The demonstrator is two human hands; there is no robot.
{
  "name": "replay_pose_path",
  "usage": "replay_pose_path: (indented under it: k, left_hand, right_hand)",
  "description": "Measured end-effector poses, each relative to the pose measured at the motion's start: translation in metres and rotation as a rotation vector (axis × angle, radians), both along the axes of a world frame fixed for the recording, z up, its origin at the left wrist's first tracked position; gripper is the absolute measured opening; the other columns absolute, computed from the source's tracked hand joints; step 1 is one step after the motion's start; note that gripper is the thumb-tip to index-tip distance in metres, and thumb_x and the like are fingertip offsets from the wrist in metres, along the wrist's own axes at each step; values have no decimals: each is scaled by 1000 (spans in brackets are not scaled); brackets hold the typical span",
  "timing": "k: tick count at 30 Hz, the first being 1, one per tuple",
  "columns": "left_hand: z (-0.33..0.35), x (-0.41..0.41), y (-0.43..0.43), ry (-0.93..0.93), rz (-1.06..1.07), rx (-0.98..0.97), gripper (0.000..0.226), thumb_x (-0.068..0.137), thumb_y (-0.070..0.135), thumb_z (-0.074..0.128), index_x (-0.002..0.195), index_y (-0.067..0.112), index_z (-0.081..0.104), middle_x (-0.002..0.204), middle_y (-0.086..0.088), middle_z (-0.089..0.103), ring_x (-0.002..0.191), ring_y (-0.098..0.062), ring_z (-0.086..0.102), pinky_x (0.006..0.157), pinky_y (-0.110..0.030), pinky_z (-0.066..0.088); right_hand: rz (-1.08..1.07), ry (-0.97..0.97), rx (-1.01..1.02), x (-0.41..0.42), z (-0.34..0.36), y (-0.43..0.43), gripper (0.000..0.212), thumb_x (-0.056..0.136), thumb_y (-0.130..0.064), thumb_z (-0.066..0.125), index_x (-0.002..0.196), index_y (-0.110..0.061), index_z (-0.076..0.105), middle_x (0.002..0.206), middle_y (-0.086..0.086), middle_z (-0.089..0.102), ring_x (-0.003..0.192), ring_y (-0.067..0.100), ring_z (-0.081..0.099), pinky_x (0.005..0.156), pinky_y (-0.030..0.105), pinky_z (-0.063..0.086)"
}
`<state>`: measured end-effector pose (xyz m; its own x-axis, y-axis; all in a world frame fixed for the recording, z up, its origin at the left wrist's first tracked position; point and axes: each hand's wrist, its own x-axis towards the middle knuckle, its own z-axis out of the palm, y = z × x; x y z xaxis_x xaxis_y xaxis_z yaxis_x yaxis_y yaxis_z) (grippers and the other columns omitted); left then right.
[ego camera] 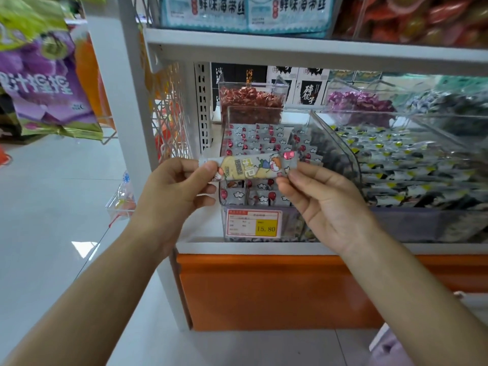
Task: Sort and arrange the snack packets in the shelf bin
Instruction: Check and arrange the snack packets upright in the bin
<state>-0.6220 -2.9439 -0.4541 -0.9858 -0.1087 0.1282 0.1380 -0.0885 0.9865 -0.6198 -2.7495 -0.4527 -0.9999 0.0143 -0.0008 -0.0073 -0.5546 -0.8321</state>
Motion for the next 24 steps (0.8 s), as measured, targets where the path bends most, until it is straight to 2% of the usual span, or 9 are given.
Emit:
replay_pose_path:
  k: [2,5,7,12,17,20,22,24]
  left_hand:
    - [1,0,1,-49,-44,122,15,79,20,62,79,6,58,63,-2,63,55,-6,61,55,-15,51]
    - [4,1,1,-133,-151,398,9,70,14,62,67,7,65,62,-3,66,58,-7,64,58,-16,54]
    - [5,1,0,-152,-169,461,12,66,8,60,59,8,69,62,-4,68,60,-8,67,59,-16,55]
    - [6,3,5,-145,-177,479,18,63,3,57,51,8,70,59,-4,68,60,-9,68,58,-15,54]
    - [4,2,7,-179,-143,527,11,81,-5,52,73,-1,59,60,-8,66,61,-13,69,58,-18,56]
    - [5,3,6,-175,-170,482,5,75,6,59,75,1,61,72,-12,71,70,-16,71,60,-19,56]
    - [6,3,4,-144,-185,407,10,69,12,63,75,4,63,81,-13,72,76,-17,70,63,-19,56]
    - [6,2,1,-126,-172,376,9,68,13,63,73,5,63,82,-12,70,76,-16,69,63,-18,55]
  right_hand:
    - [-7,-37,-47,-1,0,-1,25,60,3,60,85,0,63,67,14,71,62,20,71,51,19,54]
    - [-34,-74,-95,-2,1,2,22,63,6,60,84,0,62,66,14,71,62,20,71,51,19,54]
    - [-41,-78,-94,-3,1,4,21,65,6,60,85,-1,62,65,13,71,61,19,71,50,19,54]
    - [-52,-75,-107,-2,1,4,28,62,4,60,90,-2,61,64,12,70,59,17,70,49,18,53]
    - [-111,-33,-79,-2,1,4,18,81,12,53,90,-3,61,62,10,70,59,18,70,51,18,53]
    - [-116,13,-5,-1,1,4,21,82,12,53,92,-3,62,63,8,71,61,18,70,54,19,54]
    - [-100,38,7,0,1,3,23,82,13,52,95,-4,62,66,7,72,62,18,70,55,19,54]
    - [-85,67,12,-1,0,3,25,82,13,52,96,-5,62,71,8,73,64,19,71,56,19,55]
